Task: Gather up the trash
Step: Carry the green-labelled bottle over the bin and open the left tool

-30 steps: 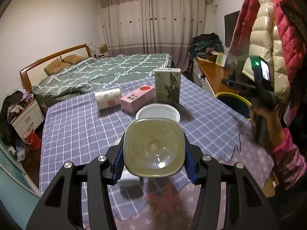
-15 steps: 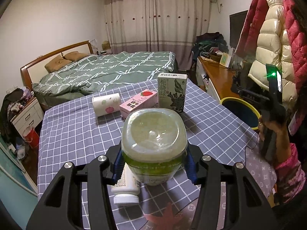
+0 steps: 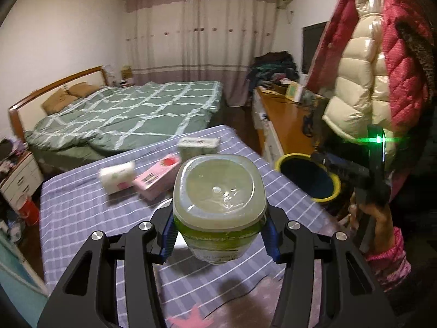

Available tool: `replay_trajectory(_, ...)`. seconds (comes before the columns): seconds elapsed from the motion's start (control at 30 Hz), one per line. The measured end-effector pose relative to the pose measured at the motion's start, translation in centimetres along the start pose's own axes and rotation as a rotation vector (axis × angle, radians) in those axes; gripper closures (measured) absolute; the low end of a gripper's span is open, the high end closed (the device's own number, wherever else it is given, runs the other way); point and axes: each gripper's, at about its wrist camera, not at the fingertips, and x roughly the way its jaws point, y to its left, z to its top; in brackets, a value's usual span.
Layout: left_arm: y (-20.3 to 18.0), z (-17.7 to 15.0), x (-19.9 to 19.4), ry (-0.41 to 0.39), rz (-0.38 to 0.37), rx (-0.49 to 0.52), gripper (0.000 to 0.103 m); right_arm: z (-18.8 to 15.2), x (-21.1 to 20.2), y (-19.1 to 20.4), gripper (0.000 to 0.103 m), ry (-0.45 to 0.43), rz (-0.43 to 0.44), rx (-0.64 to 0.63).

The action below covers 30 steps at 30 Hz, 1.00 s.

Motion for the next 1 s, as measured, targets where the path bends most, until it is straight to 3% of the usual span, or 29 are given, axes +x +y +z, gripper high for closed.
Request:
replay_trajectory(0.2,-5.0,3.5,4.6,-0.008,-0.144,0.07,0.052,-1.3,-3.6,-3.7,0.043,-0.026,-0.113,0.002)
replay_trajectory(0.43,-12.7,7.5,13.4,0.043,-0.303,0.12,0.052,-2.3,-6.5,-8.1,0.043,-0.06,-0.206,0.059)
replay_trajectory(0.67,-19.2,8.6,22.5,0.131,-0.356,0.144,0.052,-2.7,-7.7,-11.1,0.043,-0.077,-0.255,0.116)
replay_trajectory(0.9,-22.5,7.7,28.6,0.199,-0.328,0.138,0.052,-2.8,-8.3,-12.7,0.039,-0.087,-0.302,0.142)
replay_trajectory(0.97,-22.7,7.5,29.5,0.2,-0.309,0.125,0.028,-2.8,-8.3,-12.9,0.039,-0.09,-0.312,0.142)
replay_trajectory(1.0,-22.7,7.5,29.6,0.19,-0.297,0.121,0.026,-2.8,-8.5,-12.9,0.039,-0.091,-0.311,0.142)
